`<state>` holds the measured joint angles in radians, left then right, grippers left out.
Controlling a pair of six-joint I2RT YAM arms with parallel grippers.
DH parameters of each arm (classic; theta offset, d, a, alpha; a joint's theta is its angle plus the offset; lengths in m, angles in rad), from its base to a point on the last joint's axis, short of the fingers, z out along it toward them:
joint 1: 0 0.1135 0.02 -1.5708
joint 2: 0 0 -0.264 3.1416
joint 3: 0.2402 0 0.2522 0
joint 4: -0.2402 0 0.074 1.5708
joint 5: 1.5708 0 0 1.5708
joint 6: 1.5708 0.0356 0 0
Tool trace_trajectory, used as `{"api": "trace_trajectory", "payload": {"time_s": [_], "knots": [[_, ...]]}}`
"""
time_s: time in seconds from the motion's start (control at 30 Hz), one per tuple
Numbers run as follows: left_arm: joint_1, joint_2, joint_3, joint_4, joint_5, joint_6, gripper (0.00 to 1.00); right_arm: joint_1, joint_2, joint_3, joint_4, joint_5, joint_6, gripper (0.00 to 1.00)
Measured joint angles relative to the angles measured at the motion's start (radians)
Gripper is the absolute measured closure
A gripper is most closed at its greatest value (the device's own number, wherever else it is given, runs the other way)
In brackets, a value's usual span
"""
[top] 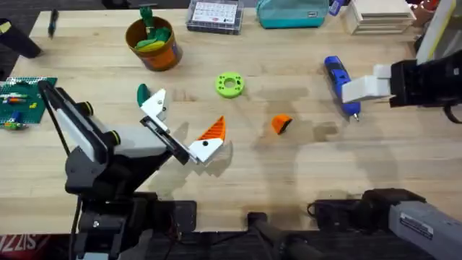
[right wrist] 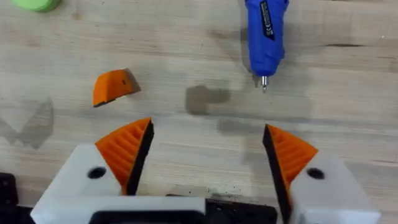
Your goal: Pick up the gripper from the table and insert it into the empty holder that is missing its gripper. Then pick up a screw, insert it into the mounting hole, and use the screwdriver to tighten it. Finally, clean up the table by picking up the vegetable and placing it into the bucket.
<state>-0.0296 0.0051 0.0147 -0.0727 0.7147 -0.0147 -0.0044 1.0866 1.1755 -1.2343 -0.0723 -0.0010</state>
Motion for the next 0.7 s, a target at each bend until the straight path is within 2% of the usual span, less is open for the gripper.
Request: {"api": "trace_trajectory", "payload": {"time_s": [0.7], "knots": [[0.000,0.000,0.000,0.000,0.000,0.000,0.015,0.000,0.000,0.000,0.017,-0.005,0.000,0.008]]}}
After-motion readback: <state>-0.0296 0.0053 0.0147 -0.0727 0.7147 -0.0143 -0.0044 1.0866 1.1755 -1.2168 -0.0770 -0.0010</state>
